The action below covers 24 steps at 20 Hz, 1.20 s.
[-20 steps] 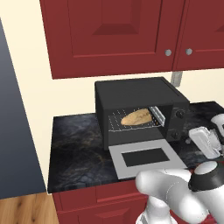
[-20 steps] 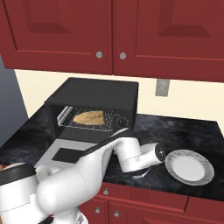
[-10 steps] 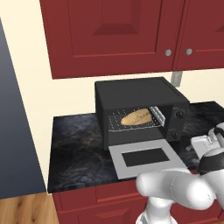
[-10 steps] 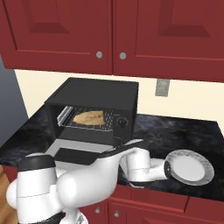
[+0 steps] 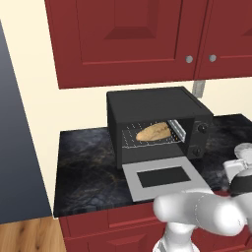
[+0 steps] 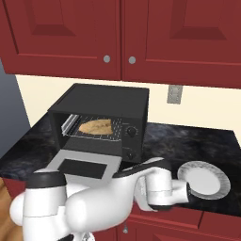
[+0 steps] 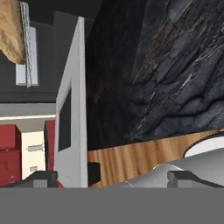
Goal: Pull the toaster oven rack outwards. Pick up the baguette from the plate and place it on the toaster oven rack. Close the toaster oven door fully and set the temperature to the lowest setting.
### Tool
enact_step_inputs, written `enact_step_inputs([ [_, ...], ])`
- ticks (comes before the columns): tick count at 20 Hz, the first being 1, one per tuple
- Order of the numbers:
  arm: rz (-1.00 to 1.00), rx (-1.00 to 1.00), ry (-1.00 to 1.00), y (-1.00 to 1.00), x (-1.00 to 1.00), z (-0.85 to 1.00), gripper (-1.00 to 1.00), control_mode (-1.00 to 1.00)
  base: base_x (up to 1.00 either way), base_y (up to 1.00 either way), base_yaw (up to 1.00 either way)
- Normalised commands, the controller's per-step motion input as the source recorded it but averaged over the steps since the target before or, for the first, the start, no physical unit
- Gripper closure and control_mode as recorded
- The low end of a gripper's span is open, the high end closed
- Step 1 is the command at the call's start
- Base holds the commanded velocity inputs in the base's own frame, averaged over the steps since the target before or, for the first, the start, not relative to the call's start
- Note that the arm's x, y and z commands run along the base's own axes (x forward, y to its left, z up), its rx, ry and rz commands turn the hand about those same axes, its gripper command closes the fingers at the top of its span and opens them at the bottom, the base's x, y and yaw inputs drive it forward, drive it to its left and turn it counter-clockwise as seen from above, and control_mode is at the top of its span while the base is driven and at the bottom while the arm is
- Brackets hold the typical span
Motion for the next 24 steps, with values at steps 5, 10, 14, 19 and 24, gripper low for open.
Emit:
enact_step_inputs([
  [5,0.05,0.08,-0.04,0.30,-0.21,0.01,-1.00,-1.00,0.00,0.00,0.00],
  [10,0.00,0.06,-0.04,0.21,0.01,0.03,-1.00,-1.00,0.00,0.00,0.00],
  [14,0.00,0.10,-0.01,0.14,0.00,0.00,-1.00,-1.00,0.00,0.00,0.00],
  [19,0.00,0.09,-0.01,0.16,0.00,0.04,-1.00,-1.00,0.00,0.00,0.00],
  [24,0.00,0.10,-0.03,0.18,0.00,0.07,-1.00,-1.00,0.00,0.00,0.00],
])
